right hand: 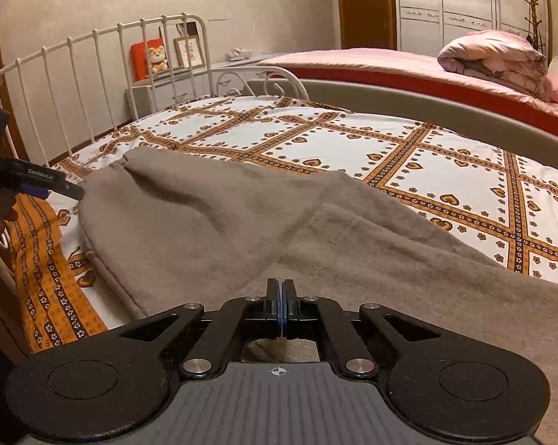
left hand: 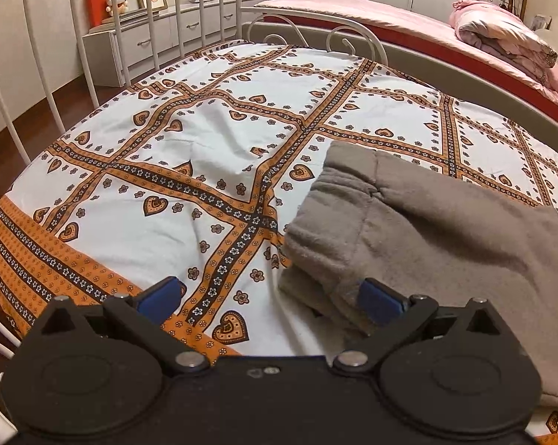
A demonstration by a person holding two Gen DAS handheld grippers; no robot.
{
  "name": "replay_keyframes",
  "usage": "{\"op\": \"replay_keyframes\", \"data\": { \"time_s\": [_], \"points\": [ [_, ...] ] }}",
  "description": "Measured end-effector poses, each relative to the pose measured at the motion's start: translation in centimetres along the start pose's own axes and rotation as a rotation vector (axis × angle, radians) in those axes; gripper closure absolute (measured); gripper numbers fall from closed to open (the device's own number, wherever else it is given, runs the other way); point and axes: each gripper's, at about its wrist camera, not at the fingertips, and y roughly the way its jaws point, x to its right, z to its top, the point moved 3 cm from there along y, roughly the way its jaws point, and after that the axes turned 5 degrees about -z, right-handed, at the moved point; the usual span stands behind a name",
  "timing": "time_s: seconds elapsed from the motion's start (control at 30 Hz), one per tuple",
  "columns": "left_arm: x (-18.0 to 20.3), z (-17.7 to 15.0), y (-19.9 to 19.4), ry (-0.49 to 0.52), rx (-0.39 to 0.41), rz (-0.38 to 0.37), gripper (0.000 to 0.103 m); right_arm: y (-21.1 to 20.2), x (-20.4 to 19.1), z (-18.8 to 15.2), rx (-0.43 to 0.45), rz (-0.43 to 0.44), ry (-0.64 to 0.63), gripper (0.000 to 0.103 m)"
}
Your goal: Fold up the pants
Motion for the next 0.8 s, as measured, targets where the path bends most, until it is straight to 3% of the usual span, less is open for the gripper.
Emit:
{"op": "replay_keyframes", "data": {
  "time_s": [0.23, 0.33, 0.37, 0.47, 0.6, 0.67, 0.73, 0.8],
  "points": [
    [0.0, 0.0, 0.1, 0.0, 0.001, -0.001, 0.006, -0.2, 0.6, 0.3, 0.006, -0.019, 0.004, 0.101],
    [0.0, -0.1, 0.1, 0.005, 0.002, -0.003, 0.006, -0.9, 3.6, 1.3, 0.022, -0.064, 0.07, 0.101],
    [-0.1, -0.1, 0.1, 0.007, 0.002, -0.002, 0.006, -1.1, 5.1, 1.7, 0.016, -0.093, 0.088, 0.098],
    [-0.3, 0.0, 0.2, -0.001, 0.002, -0.005, 0.006, -1.9, 11.5, 1.7, 0.01, -0.186, 0.24, 0.06],
    [-0.1, 0.1, 0.5, 0.005, 0.003, -0.005, 0.006, -2.8, 17.8, 1.0, 0.005, -0.259, 0.365, 0.06],
    [0.2, 0.2, 0.7, 0.002, 0.0, -0.006, 0.006, -0.6, 20.7, -1.0, -0.152, -0.332, 0.398, 0.066],
    [0.7, 0.3, 0.7, 0.01, 0.0, -0.01, 0.006, -0.8, 22.2, -2.0, -0.133, -0.3, 0.446, 0.075],
    [1.3, 0.3, 0.9, 0.032, -0.002, -0.012, 0.006, -1.8, 22.3, -1.2, -0.118, -0.317, 0.456, 0.077]
  ]
}}
